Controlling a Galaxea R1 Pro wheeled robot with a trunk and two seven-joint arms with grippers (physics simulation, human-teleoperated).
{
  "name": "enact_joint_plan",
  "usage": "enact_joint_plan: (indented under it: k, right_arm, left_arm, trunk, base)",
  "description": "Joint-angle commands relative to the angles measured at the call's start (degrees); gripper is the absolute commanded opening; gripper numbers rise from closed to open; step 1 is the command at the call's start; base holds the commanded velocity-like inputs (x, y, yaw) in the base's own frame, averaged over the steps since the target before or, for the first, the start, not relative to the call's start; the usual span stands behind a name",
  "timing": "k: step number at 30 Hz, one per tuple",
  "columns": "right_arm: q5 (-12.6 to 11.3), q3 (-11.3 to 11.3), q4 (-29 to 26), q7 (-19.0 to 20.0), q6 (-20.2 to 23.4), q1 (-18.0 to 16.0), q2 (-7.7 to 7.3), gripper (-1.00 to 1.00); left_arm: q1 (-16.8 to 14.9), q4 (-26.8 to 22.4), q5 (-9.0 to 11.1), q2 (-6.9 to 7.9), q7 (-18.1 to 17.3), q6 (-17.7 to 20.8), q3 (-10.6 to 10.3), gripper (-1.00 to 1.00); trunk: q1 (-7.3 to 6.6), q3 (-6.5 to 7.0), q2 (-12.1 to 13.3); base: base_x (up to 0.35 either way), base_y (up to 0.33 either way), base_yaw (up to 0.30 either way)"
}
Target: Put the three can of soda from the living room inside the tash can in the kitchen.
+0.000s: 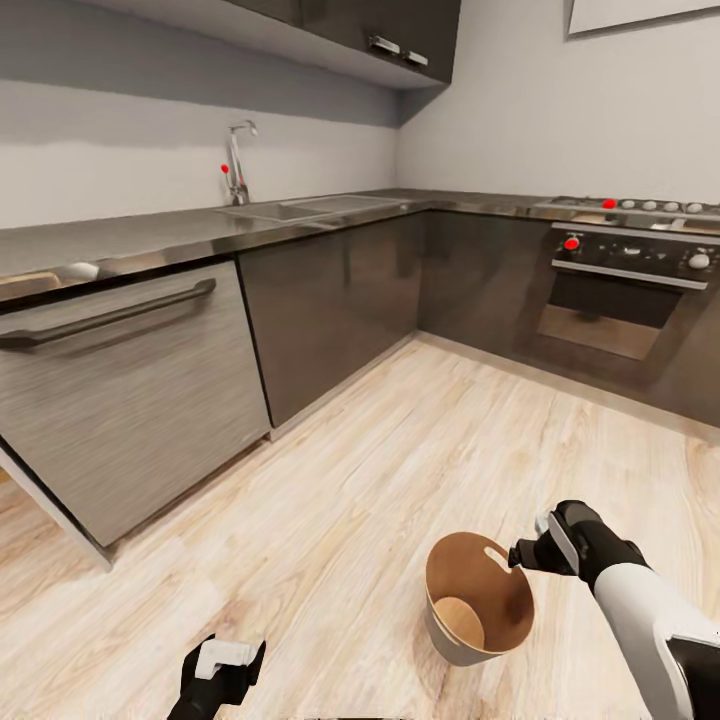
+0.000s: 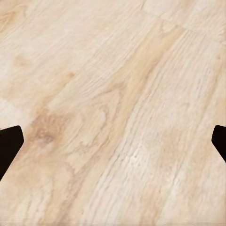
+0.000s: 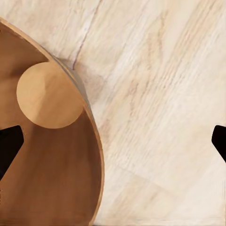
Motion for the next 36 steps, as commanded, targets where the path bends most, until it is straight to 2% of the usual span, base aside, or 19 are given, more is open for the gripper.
enact_joint_plan:
  k: [1,3,8,28,36]
  right_arm:
    - [0.1,0.6,0.3,0.1,1.6,-0.8,0.02,1.0]
    - [0.1,1.3,1.0,0.2,4.0,-2.1,-0.05,1.0]
    - [0.1,1.7,2.1,0.3,5.6,-3.1,-0.21,1.0]
    - [0.1,2.1,3.5,1.5,5.8,-3.3,-0.37,1.0]
    - [0.1,2.1,3.5,1.4,5.7,-3.3,-0.26,1.0]
  left_arm:
    - [0.0,0.0,0.0,0.0,0.0,0.0,0.0,1.0]
    - [0.0,-0.1,0.0,0.0,0.0,0.0,0.0,1.0]
    - [0.0,-0.1,0.0,0.0,0.0,0.0,0.0,1.0]
    - [0.0,-0.1,0.0,0.0,0.0,0.0,0.0,1.0]
    - [0.0,-0.6,0.2,0.0,0.0,0.0,0.1,1.0]
  trunk:
    - [0.02,-0.23,0.0]
    - [0.07,-0.67,0.0]
    - [0.2,-1.78,-0.1]
    - [0.72,-6.21,-0.4]
    - [0.72,-6.21,-0.4]
  base:
    - [0.0,0.0,0.0]
    - [0.0,0.0,0.0]
    - [0.0,0.0,0.0]
    - [0.0,0.0,0.0]
    - [0.0,0.0,0.0]
